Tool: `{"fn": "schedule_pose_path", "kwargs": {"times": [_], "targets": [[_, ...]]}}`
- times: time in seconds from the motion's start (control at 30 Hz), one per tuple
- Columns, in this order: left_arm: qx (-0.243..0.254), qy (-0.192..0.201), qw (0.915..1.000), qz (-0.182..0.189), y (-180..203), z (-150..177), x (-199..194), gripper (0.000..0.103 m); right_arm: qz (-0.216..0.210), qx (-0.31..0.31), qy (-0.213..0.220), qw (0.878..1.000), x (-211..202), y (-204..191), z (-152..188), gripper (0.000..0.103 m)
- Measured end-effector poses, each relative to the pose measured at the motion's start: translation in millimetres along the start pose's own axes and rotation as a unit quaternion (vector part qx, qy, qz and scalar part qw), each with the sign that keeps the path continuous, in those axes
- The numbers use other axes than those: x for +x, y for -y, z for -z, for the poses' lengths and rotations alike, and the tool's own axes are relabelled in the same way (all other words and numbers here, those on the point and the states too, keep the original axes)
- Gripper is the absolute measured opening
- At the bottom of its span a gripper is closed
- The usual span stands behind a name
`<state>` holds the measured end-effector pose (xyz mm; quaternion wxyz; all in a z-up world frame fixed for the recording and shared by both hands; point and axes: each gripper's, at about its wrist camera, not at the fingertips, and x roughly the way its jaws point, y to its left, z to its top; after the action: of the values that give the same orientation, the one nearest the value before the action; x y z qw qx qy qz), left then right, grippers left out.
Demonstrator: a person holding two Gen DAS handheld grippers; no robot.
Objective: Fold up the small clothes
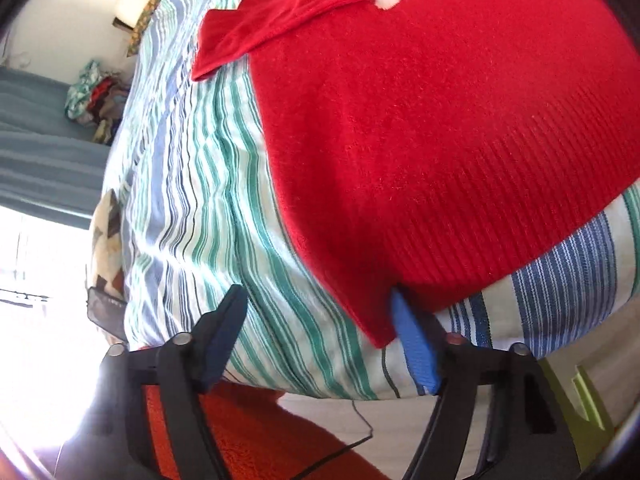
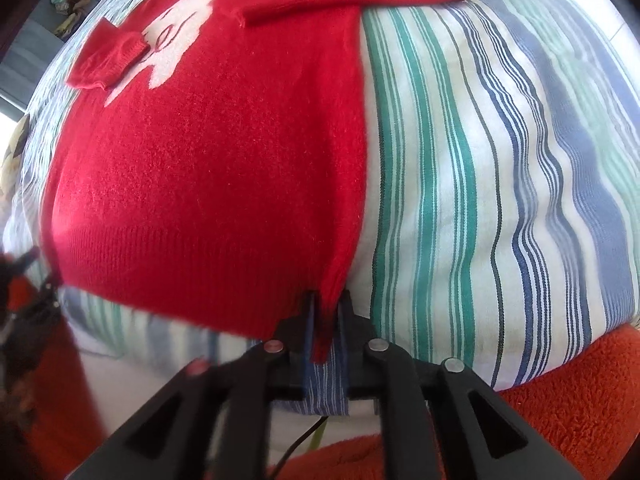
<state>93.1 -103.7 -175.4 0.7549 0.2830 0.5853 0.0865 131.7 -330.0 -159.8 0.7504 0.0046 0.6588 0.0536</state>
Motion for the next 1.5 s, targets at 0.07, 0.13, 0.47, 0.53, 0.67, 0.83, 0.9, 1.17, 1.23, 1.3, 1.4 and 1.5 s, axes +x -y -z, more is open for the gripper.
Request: {"fn": "schedule_pose_path", "kwargs": {"times": [0.07, 0.13, 0.47, 0.53, 0.67, 0.83, 0.9, 1.17, 1.23, 1.3, 1.4, 1.5], "targets": [[-0.024, -0.012, 0.9987, 0.043, -12.0, 3.8, 0.4, 0.082, -0.009, 0.002, -0.002, 1.000, -12.7, 5.8, 4.8, 0.058], [-0.054, -0.024, 0.9940, 0.092, -27.2, 9.1, -0.2, 0.083, -0.028, 0.005, -0.008, 1.000, -24.4, 6.9, 9.4, 0.072], [-0.226, -0.021, 0.9617, 0.154, -113.1, 32.2, -6.9, 0.085, 0.112, -0.172, 0.144, 0.968, -137.7, 7.8, -45.1, 0.081], [-0.242, -0.018, 0.9570, 0.159, -118.9, 27.4, -8.1, 0.085, 0.075, -0.244, 0.157, 0.954, -124.2, -12.4, -73.1, 0.082], [-0.248, -0.004, 0.9577, 0.146, -132.4, 34.9, -22.2, 0.085, 0.031, -0.314, 0.180, 0.932, -68.8, -62.1, -125.2, 0.071], [-0.256, -0.023, 0.9571, 0.133, -137.8, 48.6, -14.2, 0.086, 0.019, -0.315, 0.161, 0.935, 14.0, -72.3, -157.8, 0.038], [-0.265, -0.031, 0.9547, 0.132, -141.3, 55.2, -9.6, 0.086, 0.003, -0.258, 0.181, 0.949, 6.1, -47.9, -162.4, 0.007], [-0.271, -0.043, 0.9504, 0.146, -137.1, 56.7, 0.4, 0.085, 0.014, 0.078, 0.313, 0.947, -104.3, 185.1, -130.4, 0.007], [-0.267, -0.040, 0.9498, 0.158, -130.5, 49.4, -0.5, 0.085, 0.038, 0.151, 0.314, 0.937, -110.7, 244.7, -114.4, 0.007], [-0.257, -0.038, 0.9512, 0.167, -121.8, 41.4, -3.9, 0.085, 0.055, 0.196, 0.302, 0.931, -106.0, 285.9, -100.4, 0.007], [-0.234, -0.027, 0.9573, 0.168, -109.8, 32.4, -15.3, 0.085, 0.050, 0.233, 0.284, 0.929, -89.8, 312.9, -88.4, 0.007], [-0.216, -0.019, 0.9632, 0.159, -104.0, 30.5, -24.3, 0.085, 0.036, 0.254, 0.279, 0.925, -77.4, 317.7, -86.3, 0.007]]}}
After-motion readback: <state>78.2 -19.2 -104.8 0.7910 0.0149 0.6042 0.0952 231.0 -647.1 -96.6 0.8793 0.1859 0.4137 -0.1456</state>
